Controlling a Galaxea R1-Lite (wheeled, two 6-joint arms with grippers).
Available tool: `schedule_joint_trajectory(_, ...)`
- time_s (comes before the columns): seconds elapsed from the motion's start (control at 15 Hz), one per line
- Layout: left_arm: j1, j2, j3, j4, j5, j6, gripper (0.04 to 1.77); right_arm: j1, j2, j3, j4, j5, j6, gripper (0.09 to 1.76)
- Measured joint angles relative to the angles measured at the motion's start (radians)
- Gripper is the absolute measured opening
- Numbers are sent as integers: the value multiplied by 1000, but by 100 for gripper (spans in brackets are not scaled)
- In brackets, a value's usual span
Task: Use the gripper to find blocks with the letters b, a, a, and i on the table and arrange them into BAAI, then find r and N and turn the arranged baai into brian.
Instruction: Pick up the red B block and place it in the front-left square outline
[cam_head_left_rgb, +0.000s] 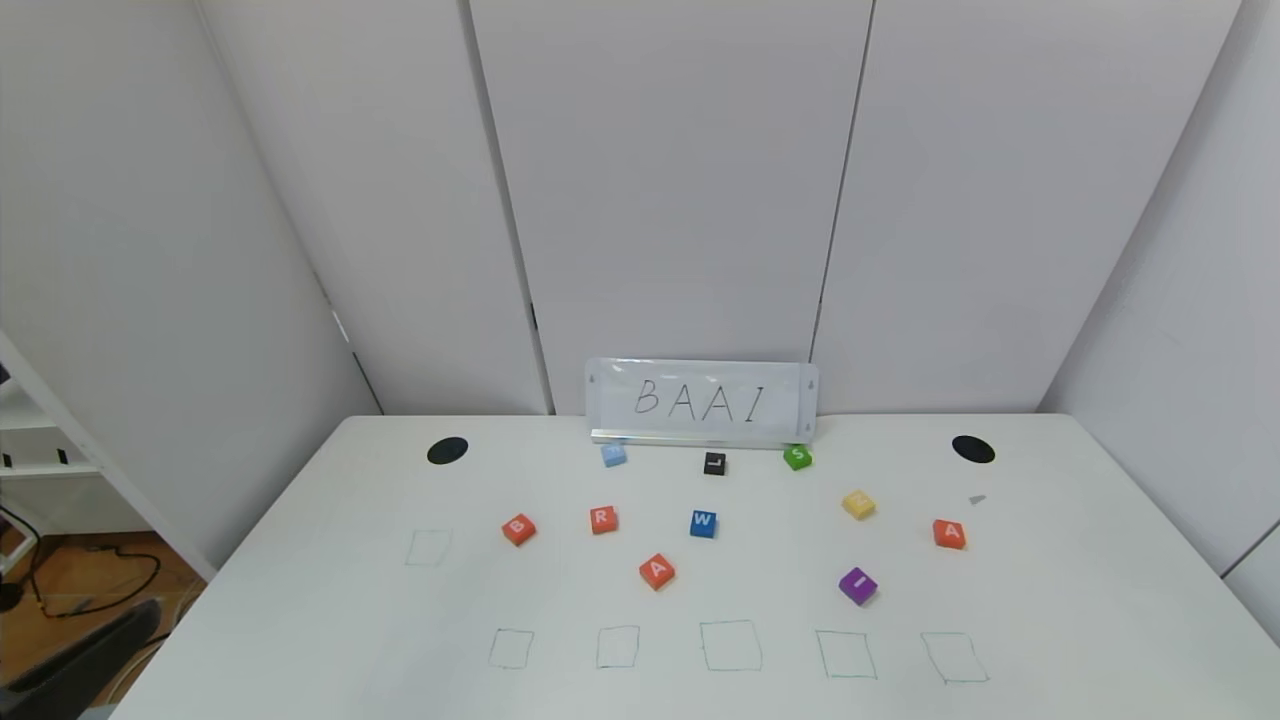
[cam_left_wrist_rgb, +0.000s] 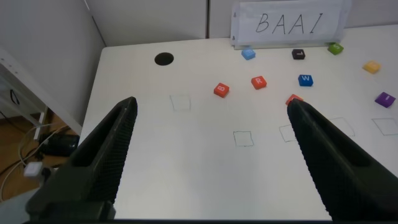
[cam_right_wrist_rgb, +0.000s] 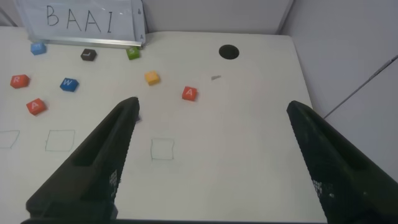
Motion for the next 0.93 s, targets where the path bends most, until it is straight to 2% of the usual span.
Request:
schedule_joint_trajectory(0.67,1,442,-248,9,20,-6,172,58,365,-168,23,-24,27,171)
schedule_joint_trajectory(0.93,1,590,-313,6,60,-6,172,70,511,-249,29,-33,31,171)
